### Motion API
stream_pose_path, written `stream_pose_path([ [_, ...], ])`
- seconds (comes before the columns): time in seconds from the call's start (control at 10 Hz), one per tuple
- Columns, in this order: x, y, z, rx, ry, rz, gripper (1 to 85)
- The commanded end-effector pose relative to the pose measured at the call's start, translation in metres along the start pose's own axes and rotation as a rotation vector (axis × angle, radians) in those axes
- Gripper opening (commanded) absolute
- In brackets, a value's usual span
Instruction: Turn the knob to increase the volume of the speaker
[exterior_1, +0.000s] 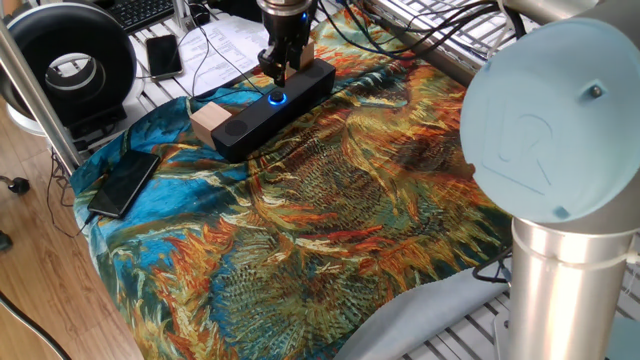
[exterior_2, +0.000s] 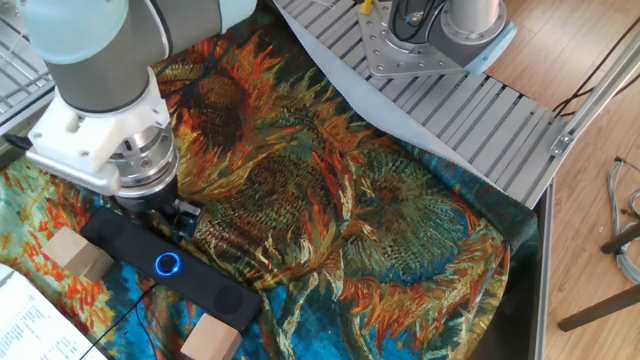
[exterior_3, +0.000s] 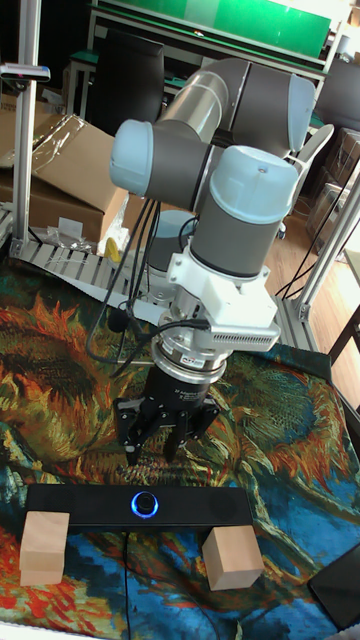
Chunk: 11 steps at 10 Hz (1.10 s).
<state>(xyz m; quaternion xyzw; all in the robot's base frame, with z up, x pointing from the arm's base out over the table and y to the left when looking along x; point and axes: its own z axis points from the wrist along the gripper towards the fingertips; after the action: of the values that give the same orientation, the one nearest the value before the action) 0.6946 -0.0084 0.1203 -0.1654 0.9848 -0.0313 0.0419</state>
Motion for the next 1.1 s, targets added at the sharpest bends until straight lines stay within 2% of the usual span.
stream_pose_path([
  [0.0, -0.003, 0.002, 0.003, -0.010, 0.003, -0.003, 50.0],
  [0.1, -0.004, 0.004, 0.005, -0.019, 0.006, 0.001, 50.0],
  [0.2, -0.011, 0.010, 0.009, -0.036, -0.008, 0.018, 50.0],
  [0.3, -0.019, 0.011, 0.010, -0.028, -0.021, 0.022, 50.0],
  [0.4, -0.026, 0.017, 0.013, -0.044, -0.030, 0.041, 50.0],
  [0.5, -0.028, 0.015, 0.017, -0.039, -0.028, 0.037, 50.0],
  [0.9, -0.023, 0.007, 0.027, -0.013, 0.008, 0.014, 49.0],
  [1.0, -0.019, 0.002, 0.027, 0.007, 0.024, 0.007, 47.0],
])
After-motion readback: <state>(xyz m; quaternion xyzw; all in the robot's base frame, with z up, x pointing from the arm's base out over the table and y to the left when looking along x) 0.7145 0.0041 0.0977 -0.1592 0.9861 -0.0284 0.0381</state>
